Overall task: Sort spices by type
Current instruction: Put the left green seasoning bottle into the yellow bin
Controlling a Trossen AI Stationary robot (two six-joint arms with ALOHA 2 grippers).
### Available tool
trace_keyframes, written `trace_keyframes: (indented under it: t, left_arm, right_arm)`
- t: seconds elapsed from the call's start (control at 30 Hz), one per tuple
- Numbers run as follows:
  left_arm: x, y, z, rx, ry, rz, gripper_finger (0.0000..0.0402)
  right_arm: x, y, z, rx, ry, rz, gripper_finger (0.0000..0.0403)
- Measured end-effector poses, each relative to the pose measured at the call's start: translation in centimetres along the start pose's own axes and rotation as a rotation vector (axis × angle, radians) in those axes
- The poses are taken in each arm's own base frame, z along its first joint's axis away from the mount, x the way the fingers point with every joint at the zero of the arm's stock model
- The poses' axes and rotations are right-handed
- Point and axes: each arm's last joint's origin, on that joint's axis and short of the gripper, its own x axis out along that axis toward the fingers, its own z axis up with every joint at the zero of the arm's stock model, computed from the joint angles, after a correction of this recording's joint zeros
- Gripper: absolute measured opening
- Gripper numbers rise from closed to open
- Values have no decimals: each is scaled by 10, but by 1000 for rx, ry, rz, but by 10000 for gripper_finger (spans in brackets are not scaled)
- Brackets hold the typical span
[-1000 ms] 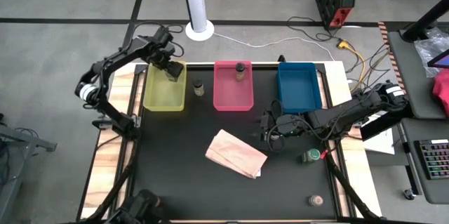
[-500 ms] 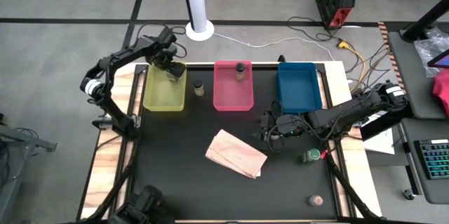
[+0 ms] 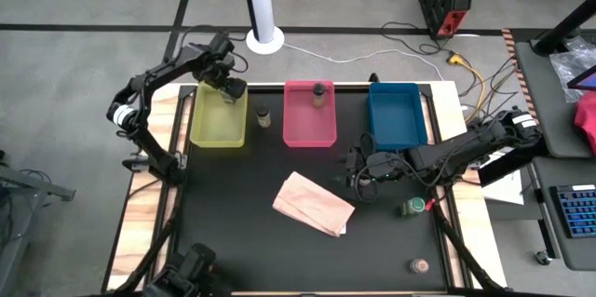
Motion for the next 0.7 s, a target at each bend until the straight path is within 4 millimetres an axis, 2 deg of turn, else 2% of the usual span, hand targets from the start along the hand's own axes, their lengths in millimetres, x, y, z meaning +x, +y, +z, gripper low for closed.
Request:
trace_keyframes:
  t: [0.7]
  left_arm:
    - [0,-1,2,-41,-22,-3,185]
  right_arm:
    - [0,0,0,1,0,0,205]
